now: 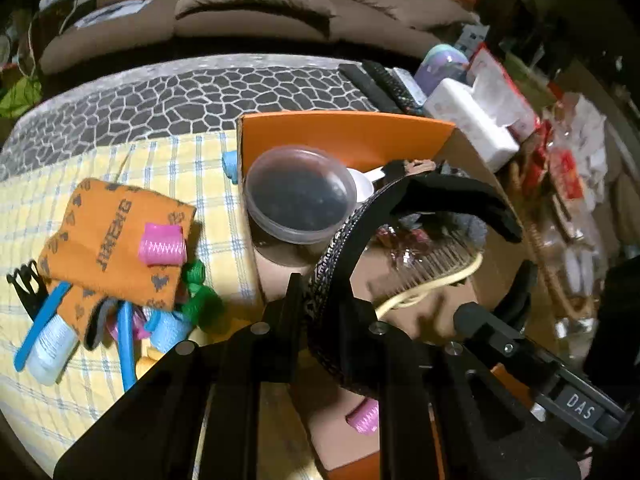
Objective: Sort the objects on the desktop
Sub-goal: 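Carry the black basket with the left tool over the cardboard box, then lower the black basket into the box and open the left tool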
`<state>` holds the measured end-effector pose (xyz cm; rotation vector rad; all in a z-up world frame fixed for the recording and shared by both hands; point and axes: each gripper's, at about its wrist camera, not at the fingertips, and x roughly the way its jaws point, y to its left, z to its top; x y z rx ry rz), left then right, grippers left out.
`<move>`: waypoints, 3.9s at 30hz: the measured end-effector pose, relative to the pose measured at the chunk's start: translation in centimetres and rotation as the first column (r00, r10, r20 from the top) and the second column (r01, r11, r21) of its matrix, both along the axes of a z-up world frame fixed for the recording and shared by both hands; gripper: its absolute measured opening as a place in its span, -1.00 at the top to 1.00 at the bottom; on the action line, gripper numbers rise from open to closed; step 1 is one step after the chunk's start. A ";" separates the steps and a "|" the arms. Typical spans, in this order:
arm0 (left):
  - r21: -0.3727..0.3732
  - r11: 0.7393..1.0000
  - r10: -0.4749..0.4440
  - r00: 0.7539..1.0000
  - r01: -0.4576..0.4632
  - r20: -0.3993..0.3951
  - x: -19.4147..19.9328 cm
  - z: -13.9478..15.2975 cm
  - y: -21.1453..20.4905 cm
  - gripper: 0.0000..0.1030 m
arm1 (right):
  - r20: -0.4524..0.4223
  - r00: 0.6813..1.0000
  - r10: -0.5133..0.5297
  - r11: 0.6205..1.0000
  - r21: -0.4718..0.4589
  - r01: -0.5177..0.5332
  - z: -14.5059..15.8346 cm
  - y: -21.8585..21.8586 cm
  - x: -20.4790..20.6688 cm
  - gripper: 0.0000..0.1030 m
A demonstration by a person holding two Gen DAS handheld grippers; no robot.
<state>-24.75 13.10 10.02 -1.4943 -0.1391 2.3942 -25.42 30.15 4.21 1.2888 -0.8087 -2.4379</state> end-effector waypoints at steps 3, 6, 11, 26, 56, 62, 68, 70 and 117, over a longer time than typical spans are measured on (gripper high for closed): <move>-0.077 0.997 -0.005 1.000 0.003 -0.022 0.1 0.0 0.8 0.72 | 0.014 1.000 -0.018 0.999 0.047 0.017 -0.4 0.2 -0.1 -0.17; -0.101 0.995 -0.007 1.000 0.004 -0.030 0.3 -0.1 1.3 0.70 | 0.018 0.999 -0.037 0.995 0.090 0.035 -0.5 0.4 0.0 -0.19; -0.088 0.996 0.000 0.999 -0.004 -0.046 0.3 0.1 1.4 0.44 | -0.005 0.999 -0.053 0.991 0.120 0.053 -0.2 0.6 0.2 -0.35; -0.072 0.997 -0.037 0.990 0.027 -0.139 2.4 3.5 0.6 -0.20 | -0.059 0.993 -0.102 0.989 0.101 0.108 1.3 2.0 0.1 -0.50; -0.020 0.989 0.141 0.982 -0.145 -0.129 9.4 1.6 -14.0 -0.98 | -0.097 0.981 0.171 0.924 0.362 -0.125 4.1 -10.7 1.4 -0.98; -0.005 0.997 0.073 0.982 -0.075 -0.172 8.3 3.3 -11.8 -0.97 | 0.015 0.996 0.085 0.983 0.164 -0.086 1.2 -6.1 0.2 -0.87; -0.014 1.000 -0.019 0.978 0.016 -0.205 5.9 5.4 -6.7 -0.55 | 0.067 0.998 0.014 0.997 0.074 -0.019 -0.4 -2.2 -0.1 -0.87; -0.039 0.997 -0.074 0.975 0.067 -0.211 5.1 5.8 -4.4 -0.47 | 0.060 0.998 0.009 0.998 0.054 -0.012 -0.2 -1.5 -0.1 -0.88; -0.448 0.863 -0.328 0.933 0.233 -0.147 -2.6 -1.0 9.3 0.22 | 0.091 0.996 0.004 0.935 0.352 -0.036 -0.7 0.4 -0.2 -0.42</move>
